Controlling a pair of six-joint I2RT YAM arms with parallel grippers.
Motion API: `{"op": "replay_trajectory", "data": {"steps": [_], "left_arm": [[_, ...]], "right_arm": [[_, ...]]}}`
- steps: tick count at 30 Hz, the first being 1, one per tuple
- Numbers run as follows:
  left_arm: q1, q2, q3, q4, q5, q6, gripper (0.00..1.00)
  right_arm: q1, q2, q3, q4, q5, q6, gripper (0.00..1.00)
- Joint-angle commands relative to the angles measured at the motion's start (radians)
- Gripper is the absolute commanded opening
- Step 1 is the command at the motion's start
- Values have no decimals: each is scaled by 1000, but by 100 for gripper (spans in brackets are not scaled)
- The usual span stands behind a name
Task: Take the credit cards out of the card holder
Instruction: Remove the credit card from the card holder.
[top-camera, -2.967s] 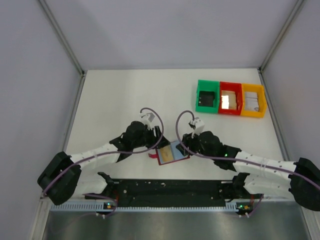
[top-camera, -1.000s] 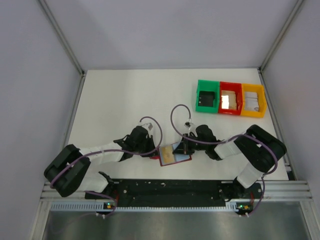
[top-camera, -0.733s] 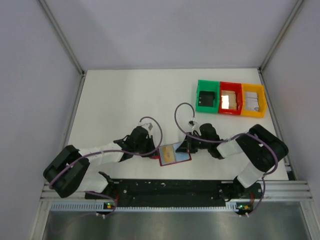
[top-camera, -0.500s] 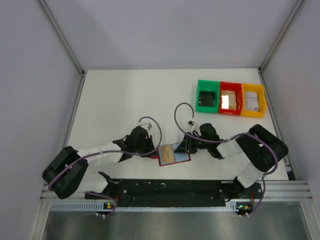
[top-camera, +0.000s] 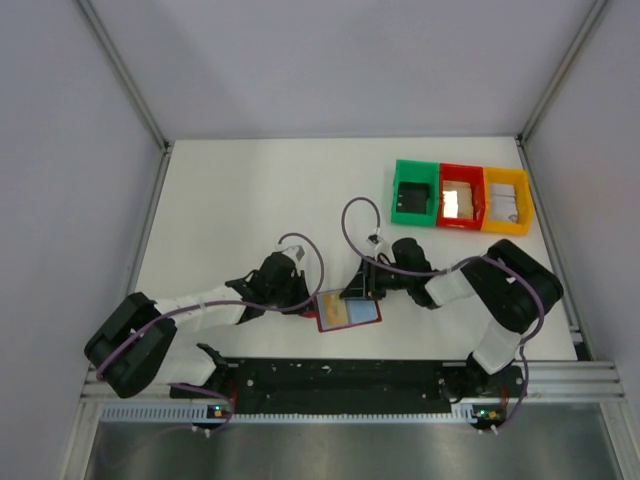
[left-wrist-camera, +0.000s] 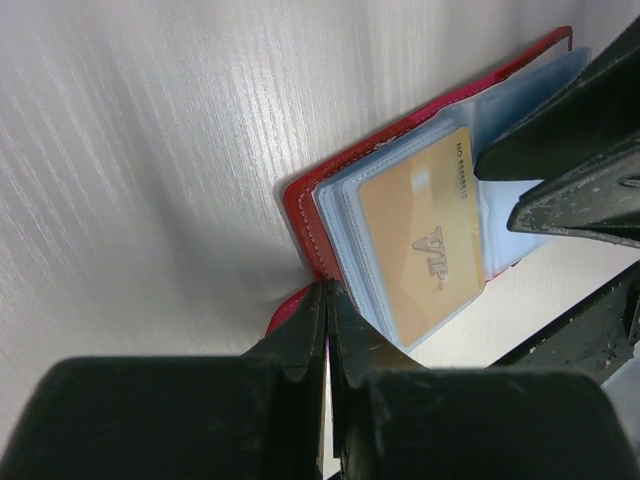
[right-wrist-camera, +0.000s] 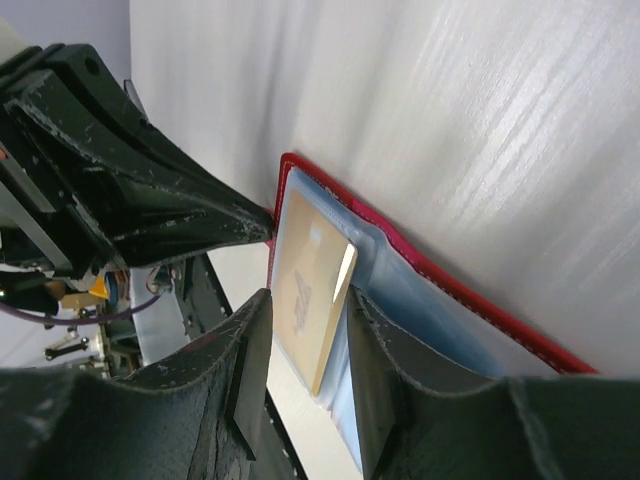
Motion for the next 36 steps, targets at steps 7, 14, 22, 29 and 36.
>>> {"op": "replay_trajectory", "data": {"steps": [7,14,22,29,36], "left_arm": [[-1,15,14,44,25,3,3],[0,34,19,49,34,6,3],[0,41,23,50,37,6,3],[0,15,0,34,5,3,0],[2,-19,-26,29,-15,1,0]], "right_arm": [[16,61,78,-92,4,-21,36],[38,89,96,-99,-25,-22,31],[38,125,85,24,-87,14,0],[4,104,47,50,-81,-19,0],[-31,46,35,-79,-23,-113,0]]}}
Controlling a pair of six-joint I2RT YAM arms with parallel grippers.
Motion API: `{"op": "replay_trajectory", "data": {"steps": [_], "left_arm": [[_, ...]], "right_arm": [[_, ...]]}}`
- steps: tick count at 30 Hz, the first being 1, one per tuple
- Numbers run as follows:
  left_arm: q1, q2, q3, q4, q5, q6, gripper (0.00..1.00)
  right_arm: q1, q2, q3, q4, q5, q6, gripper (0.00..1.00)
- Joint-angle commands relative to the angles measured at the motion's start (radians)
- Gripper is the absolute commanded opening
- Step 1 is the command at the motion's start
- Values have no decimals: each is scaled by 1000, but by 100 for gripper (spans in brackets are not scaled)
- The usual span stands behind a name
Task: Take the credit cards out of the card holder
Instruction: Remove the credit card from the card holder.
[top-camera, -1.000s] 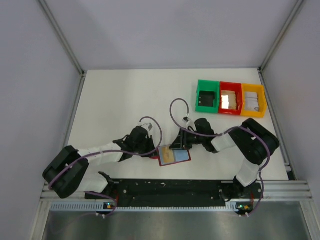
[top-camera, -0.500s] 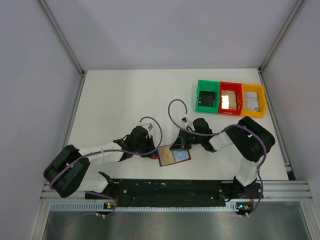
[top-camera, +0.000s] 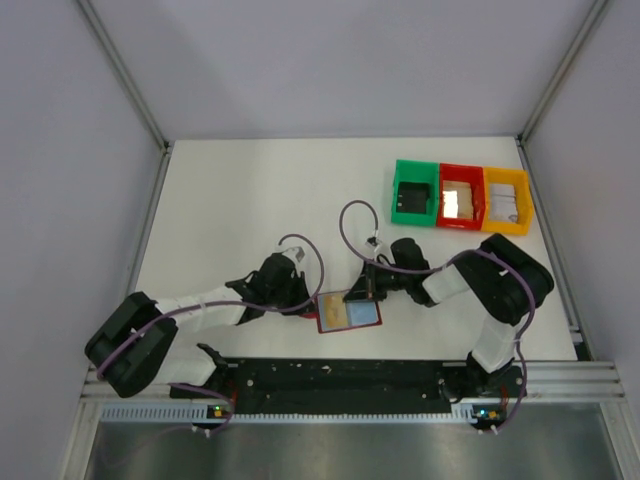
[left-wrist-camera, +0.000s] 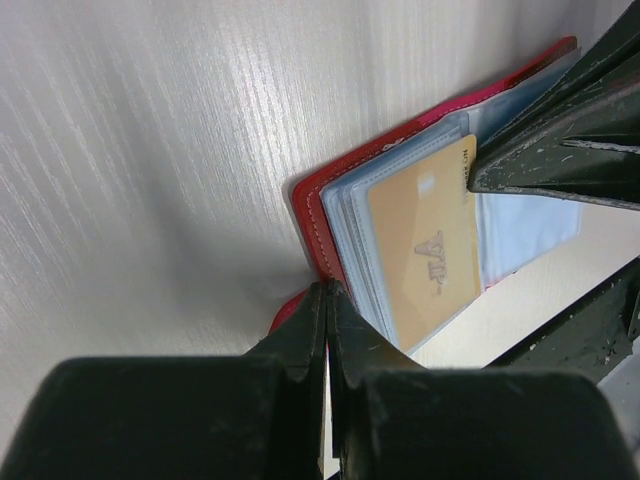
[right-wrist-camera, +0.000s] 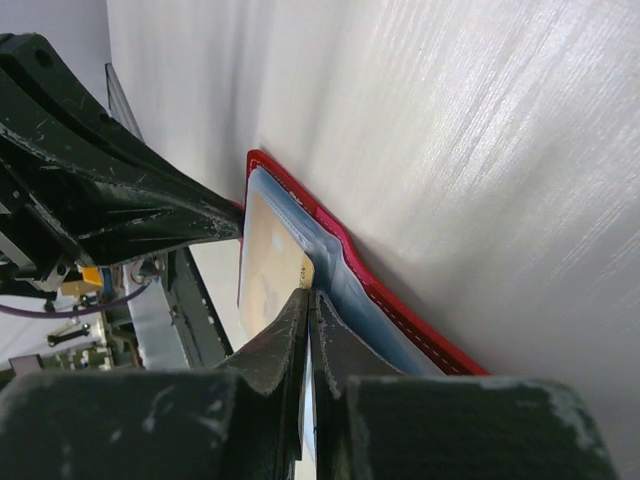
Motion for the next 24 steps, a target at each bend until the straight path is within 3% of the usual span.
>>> {"op": "replay_trajectory", "data": {"steps": [1,5,11,13,18,22,24], "left_arm": [[-1,-27,-20,17,-31,1,0],[-1,-44,-18,10,-40,-2,1],[-1,-145,17,7,-31,-14,35],[-1,-175,32,10,-21,-25,40],[-1,-138,67,97,35,-66,36],[-1,-49,78,129,54,-91,11],[-1,-21,61,168,58,-108,4]], "right_arm": [[-10,-46,-7,-69,27,-85,0],[-12,-48,-9,-74,41,-72,0],[-12,-57,-16,-52,29,-62,0],[-10,-54,-12,-52,24,-62,0],[-10,-56,-7,-57,18,-65,0],[-10,-56,-7,-52,15,-63,0],[-9,-56,-6,-51,12,-60,0]]}}
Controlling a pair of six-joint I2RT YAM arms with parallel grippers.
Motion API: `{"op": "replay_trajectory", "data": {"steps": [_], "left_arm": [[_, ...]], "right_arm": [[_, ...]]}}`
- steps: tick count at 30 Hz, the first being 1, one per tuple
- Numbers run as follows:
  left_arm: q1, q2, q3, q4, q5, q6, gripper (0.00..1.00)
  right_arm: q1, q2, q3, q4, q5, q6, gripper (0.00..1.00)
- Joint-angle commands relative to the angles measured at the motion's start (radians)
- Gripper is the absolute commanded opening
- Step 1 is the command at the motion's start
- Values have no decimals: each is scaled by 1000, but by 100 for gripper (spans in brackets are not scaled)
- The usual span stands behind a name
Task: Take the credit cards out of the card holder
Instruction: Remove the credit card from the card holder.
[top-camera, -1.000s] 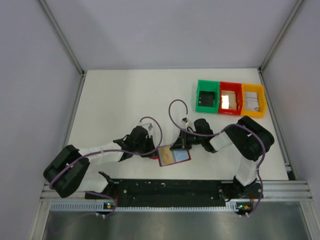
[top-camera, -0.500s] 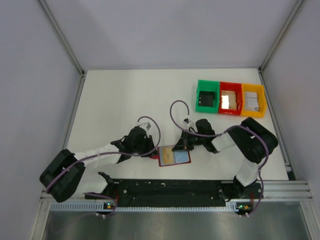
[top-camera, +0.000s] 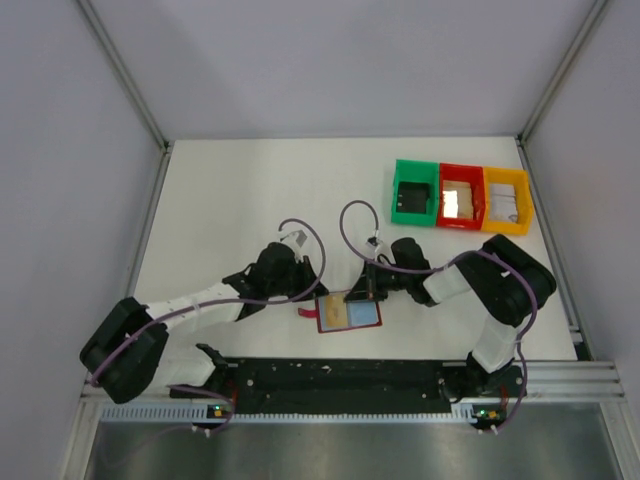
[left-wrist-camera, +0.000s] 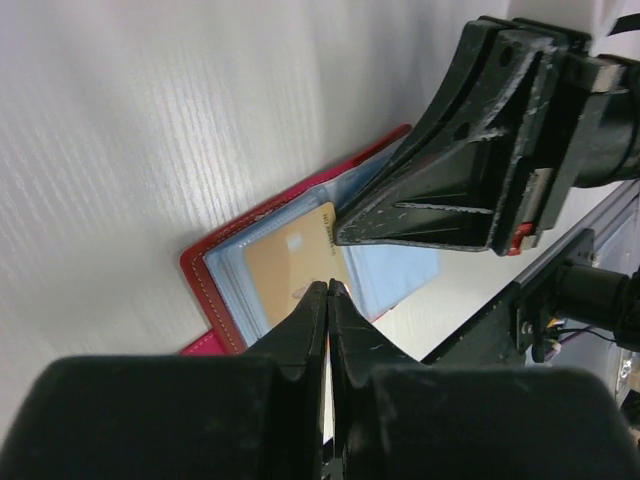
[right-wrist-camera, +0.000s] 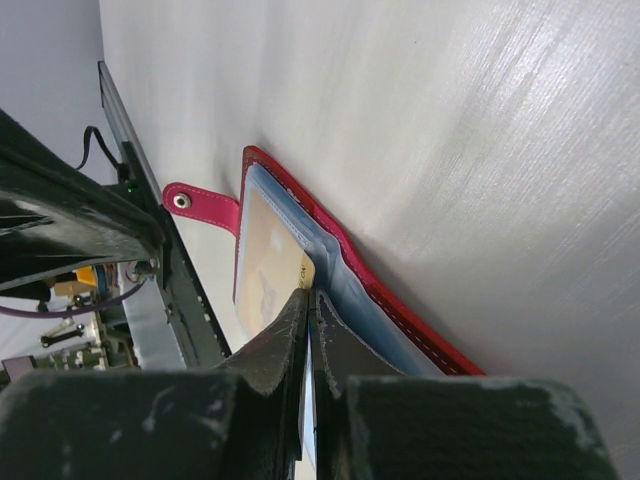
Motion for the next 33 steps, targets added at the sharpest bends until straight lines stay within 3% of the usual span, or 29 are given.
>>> {"op": "replay_trajectory", "data": {"steps": [1,33], "left_arm": [[-2,65,2,96,27,-39,2],[-1,183,-4,-30,-35,47,0]], "right_arm": [[-5,-30,-3,-8,5,-32,0],[-2,-42,41,-97,32,-89,0]]}}
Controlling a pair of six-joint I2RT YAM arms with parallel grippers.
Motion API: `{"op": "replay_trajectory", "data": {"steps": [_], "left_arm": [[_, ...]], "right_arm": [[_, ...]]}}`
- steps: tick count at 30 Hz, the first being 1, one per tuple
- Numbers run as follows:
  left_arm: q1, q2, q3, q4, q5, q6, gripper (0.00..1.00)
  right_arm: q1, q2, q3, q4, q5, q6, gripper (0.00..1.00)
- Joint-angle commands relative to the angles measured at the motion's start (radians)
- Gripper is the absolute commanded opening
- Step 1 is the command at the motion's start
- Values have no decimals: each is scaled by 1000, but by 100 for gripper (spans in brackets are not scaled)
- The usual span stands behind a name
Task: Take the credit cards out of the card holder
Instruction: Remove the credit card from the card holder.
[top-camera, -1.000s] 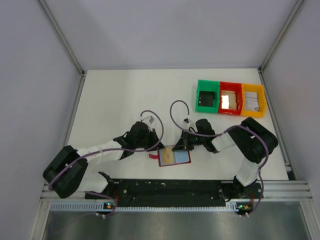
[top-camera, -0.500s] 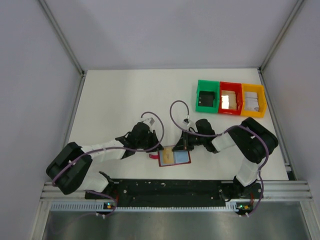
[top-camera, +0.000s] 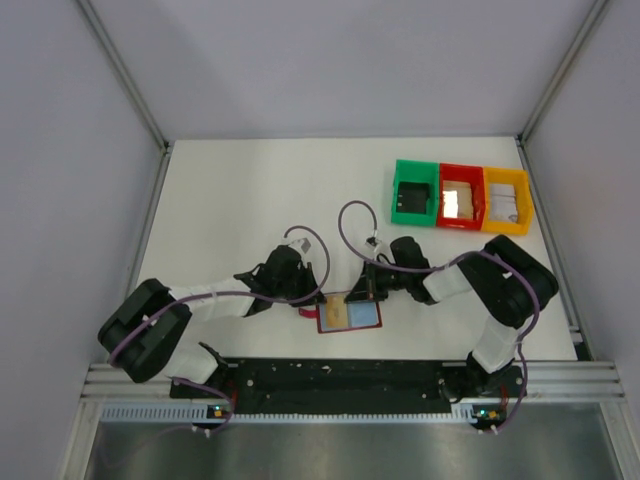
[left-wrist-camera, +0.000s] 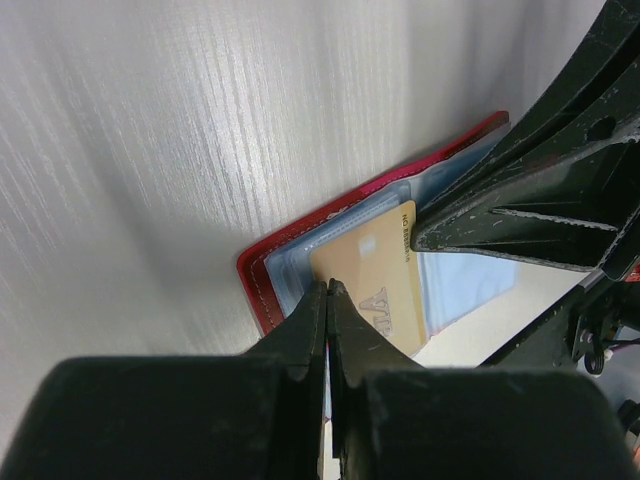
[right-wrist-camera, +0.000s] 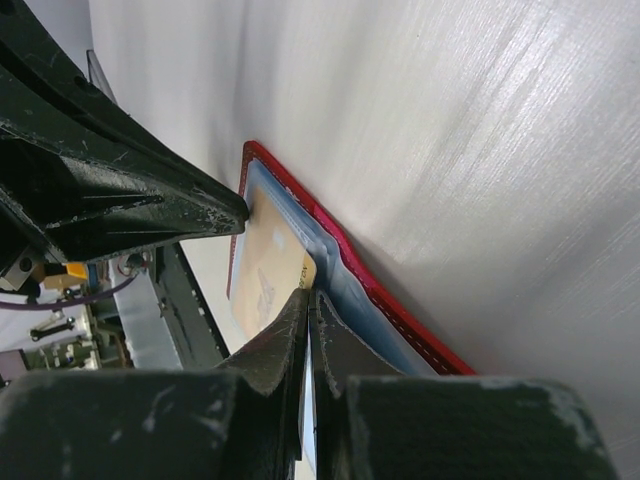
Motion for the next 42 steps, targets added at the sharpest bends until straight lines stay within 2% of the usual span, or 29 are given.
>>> {"op": "replay_trajectory", "data": {"steps": [1,10,15,16,17,21,29,35,42], "left_arm": [[-1,9,-9,-53,-39,36,0],[-3,-11,-29,-73,-58,52,0],[-3,-12,-29,-68,-55,52,0],[-3,-12,-29,-68,-56,53,0],[-3,-11,-28,-66,-55,52,0],[-1,-9,-28,-60,-52,49,0],[-3,-6,-29,-46,-41,42,0],[-1,-3,-34,-36,-35,36,0],[-3,-9,-43,-30,-32,30,0]], "right_arm": [[-2,-38,28,-48,40,-56,0],[-24,-71,60,-121,72,-98,0],[-24,-70,69,-111,25,-70,1],[-24,-68,69,-106,4,-56,13],[-22,-67,63,-97,-3,-49,19],[-24,-68,31,-56,-23,-9,28],[-20,-44,-27,15,-61,25,27],[-16,11,-29,109,-101,68,27],[-10,67,-18,141,-96,77,26]]}}
